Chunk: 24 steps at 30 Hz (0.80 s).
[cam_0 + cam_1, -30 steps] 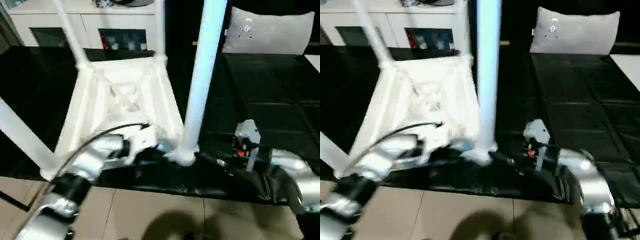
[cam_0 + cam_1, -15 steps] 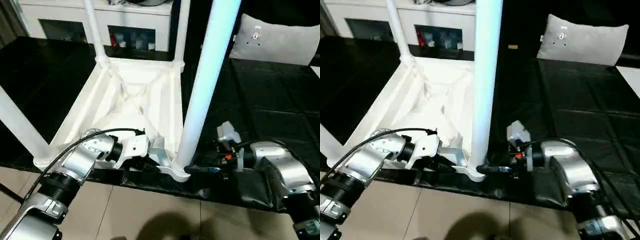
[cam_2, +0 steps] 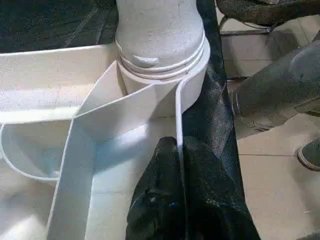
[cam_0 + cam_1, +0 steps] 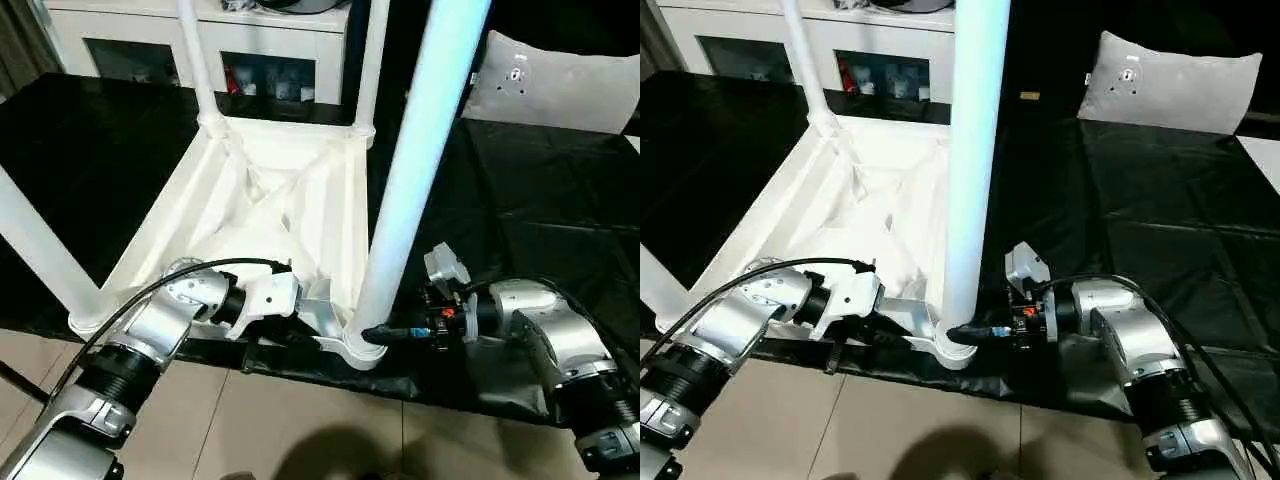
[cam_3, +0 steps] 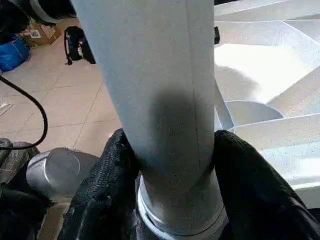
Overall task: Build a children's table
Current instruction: Rotate leg to tighten
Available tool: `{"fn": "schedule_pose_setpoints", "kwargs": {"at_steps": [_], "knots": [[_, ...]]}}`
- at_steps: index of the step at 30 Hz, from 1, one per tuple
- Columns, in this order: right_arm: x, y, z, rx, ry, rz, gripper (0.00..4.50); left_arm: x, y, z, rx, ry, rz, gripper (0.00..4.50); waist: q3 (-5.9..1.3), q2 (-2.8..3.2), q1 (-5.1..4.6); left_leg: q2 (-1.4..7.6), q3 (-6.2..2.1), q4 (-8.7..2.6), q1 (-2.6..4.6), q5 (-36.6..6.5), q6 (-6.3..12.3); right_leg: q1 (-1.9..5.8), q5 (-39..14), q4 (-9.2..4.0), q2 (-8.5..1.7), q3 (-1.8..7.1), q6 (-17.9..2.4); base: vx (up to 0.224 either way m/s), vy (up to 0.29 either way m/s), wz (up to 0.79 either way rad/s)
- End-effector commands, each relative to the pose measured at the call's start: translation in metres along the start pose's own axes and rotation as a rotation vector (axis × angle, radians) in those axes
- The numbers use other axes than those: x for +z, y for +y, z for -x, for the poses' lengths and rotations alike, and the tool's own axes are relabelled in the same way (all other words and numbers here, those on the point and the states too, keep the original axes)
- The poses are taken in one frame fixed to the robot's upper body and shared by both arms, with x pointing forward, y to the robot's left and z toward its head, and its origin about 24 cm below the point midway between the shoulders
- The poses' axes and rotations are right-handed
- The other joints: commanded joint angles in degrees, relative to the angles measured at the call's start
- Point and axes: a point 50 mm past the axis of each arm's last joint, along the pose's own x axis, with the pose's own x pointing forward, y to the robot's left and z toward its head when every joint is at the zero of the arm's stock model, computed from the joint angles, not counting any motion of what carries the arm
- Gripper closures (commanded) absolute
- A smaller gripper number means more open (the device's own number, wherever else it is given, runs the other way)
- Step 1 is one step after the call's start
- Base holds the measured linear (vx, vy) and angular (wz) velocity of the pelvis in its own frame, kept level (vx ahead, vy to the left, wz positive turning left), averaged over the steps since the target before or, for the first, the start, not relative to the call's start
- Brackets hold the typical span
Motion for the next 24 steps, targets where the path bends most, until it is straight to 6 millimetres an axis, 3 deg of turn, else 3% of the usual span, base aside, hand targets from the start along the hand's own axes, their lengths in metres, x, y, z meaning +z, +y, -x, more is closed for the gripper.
{"fn": "schedule_pose_setpoints", "kwargs": {"at_steps": [1, 7, 8, 9, 11, 12, 14, 15, 16, 17, 18, 20, 21, 22, 24], "knots": [[0.002, 0.004, -0.008, 0.026, -0.037, -0.014, 2.54, 0.002, 0.000, -0.009, -0.020, 0.012, 0.007, 4.50, -3.95, -0.28, 0.11, 3.51, -0.36, -4.57, -0.83, -2.9, 4.02, 4.25, -13.8, -2.90, -3.60, 4.25, -11.2, 0.000, 0.000, 0.00], [0.002, 0.006, -0.017, -0.138, -0.064, -0.031, 2.56, 0.012, 0.013, -0.018, 0.108, -0.046, 0.076, 4.50, -3.52, -0.69, 0.19, 3.25, -0.35, -4.98, -0.44, -6.2, 2.04, 4.06, -21.3, -3.87, -3.63, 4.26, -8.3, 0.000, 0.000, 0.00], [0.005, -0.001, -0.023, -0.312, -0.094, -0.063, 2.56, 0.020, 0.019, -0.026, 0.174, -0.084, 0.114, 4.50, -3.38, -0.70, -0.01, 3.07, -0.30, -5.01, -0.46, -7.1, 1.65, 4.00, -24.4, -4.46, -3.61, 4.18, -6.7, 0.000, 0.000, 0.00], [0.006, -0.002, -0.024, -0.349, -0.108, -0.074, 2.57, 0.022, 0.020, -0.028, 0.187, -0.093, 0.121, 4.50, -3.02, -0.75, -0.38, 2.95, -0.33, -5.14, -0.48, -8.1, 0.98, 3.87, -27.6, -4.98, -3.43, 4.02, -5.3, 0.000, 0.000, 0.00], [0.010, -0.006, -0.030, -0.472, -0.151, -0.115, 2.57, 0.028, 0.023, -0.035, 0.229, -0.122, 0.135, 4.50, -3.10, -0.65, -1.12, 2.33, -0.66, -5.00, -0.72, -10.0, -0.19, 4.16, -33.3, -5.79, -3.57, 3.17, -2.1, 0.000, 0.000, 0.00], [0.012, -0.009, -0.037, -0.600, -0.161, -0.142, 2.57, 0.034, 0.028, -0.043, 0.290, -0.142, 0.160, 4.50, -3.12, -0.84, -1.90, 2.11, -0.74, -4.83, -0.88, -10.4, -0.54, 4.09, -35.0, -6.24, -3.38, 2.85, -0.3, 0.000, 0.000, 0.00], [0.012, -0.010, -0.038, -0.627, -0.161, -0.147, 2.57, 0.035, 0.029, -0.044, 0.304, -0.145, 0.166, 4.50, -3.30, -0.69, -2.43, 1.88, -0.79, -4.71, -0.78, -10.2, -0.43, 3.97, -35.2, -6.79, -3.36, 2.47, 1.0, 0.000, 0.000, 0.00], [0.012, -0.013, -0.045, -0.733, -0.175, -0.177, 2.57, 0.038, 0.034, -0.050, 0.370, -0.145, 0.190, 4.50, -3.16, -0.38, -2.78, 1.82, -0.75, -4.69, -0.61, -10.7, 0.08, 3.66, -35.0, -6.96, -3.16, 2.46, 1.1, 0.000, 0.000, 0.00], [0.011, -0.015, -0.050, -0.790, -0.178, -0.198, 2.57, 0.040, 0.037, -0.053, 0.405, -0.147, 0.205, 4.50, -3.00, -0.49, -3.06, 1.72, -0.56, -4.61, -0.44, -11.2, 0.31, 3.23, -35.5, -7.34, -2.98, 2.45, 1.2, 0.000, 0.000, 0.00], [0.012, -0.017, -0.055, -0.849, -0.191, -0.217, 2.57, 0.043, 0.041, -0.056, 0.453, -0.152, 0.223, 4.50, -3.10, -0.16, -3.37, 1.43, -0.56, -4.34, -0.25, -11.8, -0.02, 3.07, -36.3, -7.37, -2.93, 2.04, 1.3, 0.000, 0.000, 0.00], [0.012, -0.019, -0.058, -0.881, -0.198, -0.229, 2.57, 0.045, 0.043, -0.058, 0.482, -0.156, 0.235, 4.50, -3.27, -0.32, -3.59, 1.53, -0.80, -4.46, -0.46, -12.0, 0.11, 3.47, -36.0, -7.51, -3.03, 1.79, 1.7, 0.000, 0.000, 0.00], [0.013, -0.019, -0.064, -0.896, -0.212, -0.238, 2.57, 0.047, 0.046, -0.061, 0.507, -0.156, 0.244, 4.50, -3.45, -0.14, -3.62, 1.87, -0.88, -4.70, -0.52, -11.1, 0.66, 3.53, -33.0, -7.16, -3.13, 2.21, 0.9, 0.000, 0.000, 0.00], [0.019, -0.019, -0.072, -0.922, -0.245, -0.240, 2.57, 0.052, 0.049, -0.064, 0.548, -0.156, 0.260, 4.50, -3.54, 0.08, -3.62, 2.28, -1.00, -5.05, -0.78, -9.9, 1.50, 3.65, -28.8, -6.38, -3.13, 2.78, -1.3, 0.000, 0.000, 0.00], [0.022, -0.019, -0.074, -0.929, -0.260, -0.230, 2.02, 0.053, 0.050, -0.065, 0.557, -0.154, 0.259, 4.50, -3.59, 0.02, -3.75, 2.37, -0.89, -5.06, -0.81, -9.4, 1.67, 3.50, -27.4, -6.23, -3.10, 3.03, -2.0, 0.000, 0.000, 0.00], [0.026, -0.020, -0.075, -0.904, -0.274, -0.184, 1.89, 0.054, 0.051, -0.065, 0.556, -0.144, 0.243, 4.50, -3.92, 0.08, -3.46, 2.56, -0.92, -5.03, -1.04, -6.3, 2.76, 3.94, -21.0, -5.04, -3.28, 3.58, -5.1, 0.000, 0.000, 0.00]]}}
